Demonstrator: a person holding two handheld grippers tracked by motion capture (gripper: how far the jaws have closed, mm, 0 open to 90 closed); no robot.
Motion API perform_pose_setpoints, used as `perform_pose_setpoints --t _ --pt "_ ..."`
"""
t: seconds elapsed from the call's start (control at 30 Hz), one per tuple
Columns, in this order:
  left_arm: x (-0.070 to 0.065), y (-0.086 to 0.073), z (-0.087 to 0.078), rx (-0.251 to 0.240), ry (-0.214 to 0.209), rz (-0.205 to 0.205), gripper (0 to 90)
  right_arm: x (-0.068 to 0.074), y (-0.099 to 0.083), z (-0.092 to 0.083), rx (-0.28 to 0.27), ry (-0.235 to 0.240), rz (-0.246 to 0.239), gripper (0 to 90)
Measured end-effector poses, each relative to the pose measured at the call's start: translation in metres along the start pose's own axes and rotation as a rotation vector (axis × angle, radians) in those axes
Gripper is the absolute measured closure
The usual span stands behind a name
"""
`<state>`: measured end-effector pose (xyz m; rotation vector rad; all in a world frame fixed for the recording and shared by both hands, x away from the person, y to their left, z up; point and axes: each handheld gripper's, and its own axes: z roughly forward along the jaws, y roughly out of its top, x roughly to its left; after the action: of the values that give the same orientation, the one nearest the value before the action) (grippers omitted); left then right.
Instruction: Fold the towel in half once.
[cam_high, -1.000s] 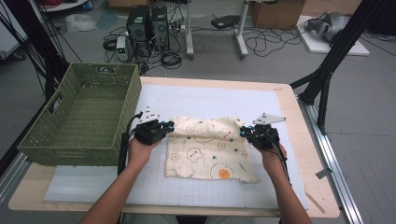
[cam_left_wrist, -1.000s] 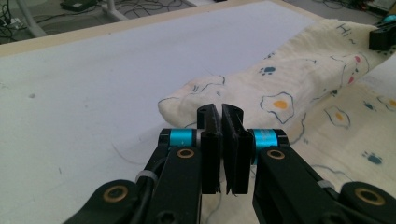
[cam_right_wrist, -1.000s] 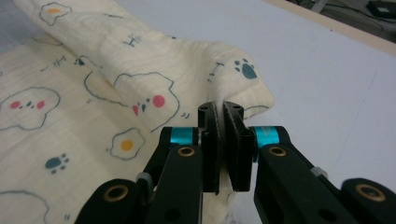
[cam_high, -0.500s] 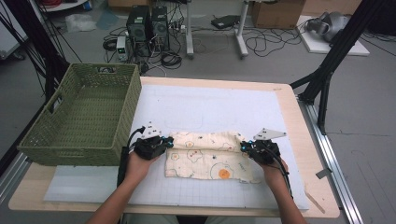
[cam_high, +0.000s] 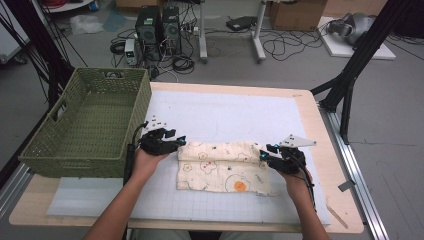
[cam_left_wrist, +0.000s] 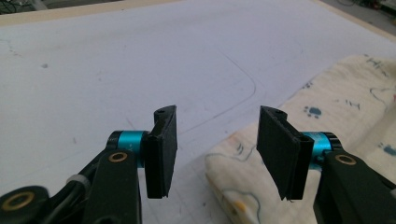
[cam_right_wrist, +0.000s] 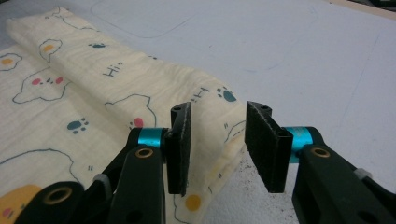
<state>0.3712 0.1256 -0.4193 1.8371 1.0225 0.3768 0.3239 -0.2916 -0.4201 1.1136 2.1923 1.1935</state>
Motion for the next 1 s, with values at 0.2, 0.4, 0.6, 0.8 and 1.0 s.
perform_pose_setpoints --t 0.2,0.4,0.6,0.8,1.0 --pt "-0.001 -0.010 0.024 0.101 -0.008 0.003 52.8 0.000 -0.001 0.003 0.018 -0.001 0.000 55.3" --pt "-0.006 -0.012 0.022 0.094 -0.025 0.078 86.0 -0.006 -0.002 0.003 0.003 -0.014 0.051 47.5" --pt "-0.008 -0.009 0.009 0.023 -0.034 0.064 86.7 -0.020 0.007 0.011 -0.009 -0.024 0.143 39.2" --pt "-0.011 -0.007 0.005 0.005 -0.045 0.062 86.9 -0.020 0.016 0.044 0.075 0.053 0.185 35.1" --pt "-0.014 -0.007 -0.003 -0.021 -0.062 0.065 86.9 -0.015 0.019 0.055 0.110 0.071 0.095 86.2"
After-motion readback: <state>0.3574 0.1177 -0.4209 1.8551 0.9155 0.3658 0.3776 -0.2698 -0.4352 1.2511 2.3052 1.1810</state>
